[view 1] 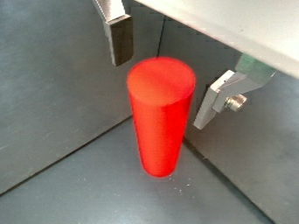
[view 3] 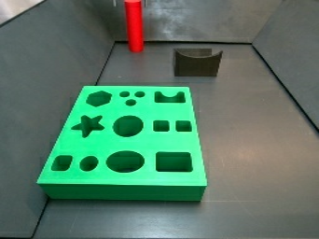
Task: Pick up the round object. Move up. Move to above the board. Insert the round object.
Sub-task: Pick up the round object.
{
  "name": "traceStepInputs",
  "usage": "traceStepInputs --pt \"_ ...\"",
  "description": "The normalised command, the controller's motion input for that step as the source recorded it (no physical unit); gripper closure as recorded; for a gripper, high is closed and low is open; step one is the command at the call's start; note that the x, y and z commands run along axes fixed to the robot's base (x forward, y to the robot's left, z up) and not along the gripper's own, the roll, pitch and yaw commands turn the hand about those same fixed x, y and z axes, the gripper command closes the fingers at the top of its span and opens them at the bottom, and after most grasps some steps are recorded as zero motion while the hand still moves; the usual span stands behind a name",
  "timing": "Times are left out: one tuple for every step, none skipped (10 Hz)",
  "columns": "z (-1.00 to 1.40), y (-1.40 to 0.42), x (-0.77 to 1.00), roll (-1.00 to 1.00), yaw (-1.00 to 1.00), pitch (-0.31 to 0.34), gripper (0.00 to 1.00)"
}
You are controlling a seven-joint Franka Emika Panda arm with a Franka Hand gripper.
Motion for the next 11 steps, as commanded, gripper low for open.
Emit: traceStepInputs --pt "-0.44 -0.01 0.05 -0.1 0.03 0.046 0.0" --pt "-0.38 -0.01 0.09 -0.08 0.01 0.054 0.0" --pt "-0.24 0.0 0.05 -0.03 0.0 0.044 0.0" --pt "-0.02 0.0 0.0 0.0 0.0 0.0 0.0" --pt "0.0 0.0 0.0 -0.01 0.0 0.0 0.0" --pt "0.0 0.0 0.0 0.0 0.0 0.0 0.0" --pt "0.0 0.0 0.0 0.0 0.0 0.0 1.0" --pt "0.0 0.0 0.0 0.0 0.0 0.0 1.0" --pt "0.0 0.0 0.0 0.0 0.0 0.0 1.0" --pt "0.0 0.0 0.0 0.0 0.0 0.0 1.0" --pt "0.0 0.0 0.0 0.0 0.0 0.0 1.0"
